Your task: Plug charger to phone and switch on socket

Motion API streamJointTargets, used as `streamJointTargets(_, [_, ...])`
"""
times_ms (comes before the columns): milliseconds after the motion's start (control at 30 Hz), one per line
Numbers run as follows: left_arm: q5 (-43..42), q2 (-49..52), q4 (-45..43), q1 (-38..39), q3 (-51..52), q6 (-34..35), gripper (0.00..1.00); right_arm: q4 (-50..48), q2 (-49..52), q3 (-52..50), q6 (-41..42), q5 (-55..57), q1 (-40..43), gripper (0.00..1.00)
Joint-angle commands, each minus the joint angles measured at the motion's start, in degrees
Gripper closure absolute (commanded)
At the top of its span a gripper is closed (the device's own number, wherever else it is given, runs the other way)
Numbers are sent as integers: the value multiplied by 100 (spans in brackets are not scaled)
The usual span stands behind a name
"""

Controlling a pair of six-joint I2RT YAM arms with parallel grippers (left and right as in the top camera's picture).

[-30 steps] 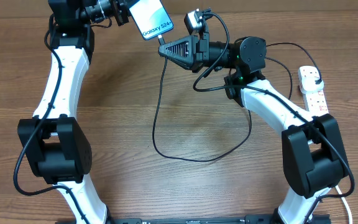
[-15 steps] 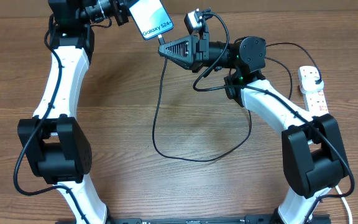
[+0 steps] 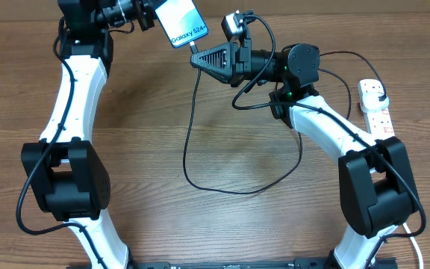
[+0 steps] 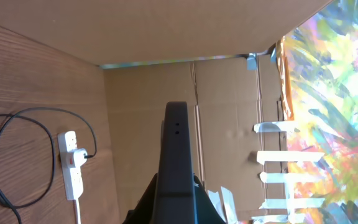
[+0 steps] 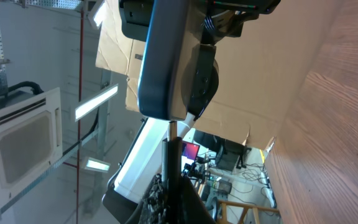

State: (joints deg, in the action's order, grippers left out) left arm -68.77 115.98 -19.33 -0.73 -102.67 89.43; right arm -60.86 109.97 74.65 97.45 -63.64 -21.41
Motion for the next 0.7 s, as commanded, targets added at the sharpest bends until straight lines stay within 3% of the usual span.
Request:
streamJointTargets(0, [-197, -98, -66, 48, -109, -114, 96, -11, -164, 85, -15, 315, 98, 96])
streamJointTargets(667, [-138, -98, -66, 52, -109, -114, 96, -9, -164, 85, -15, 299, 127, 96])
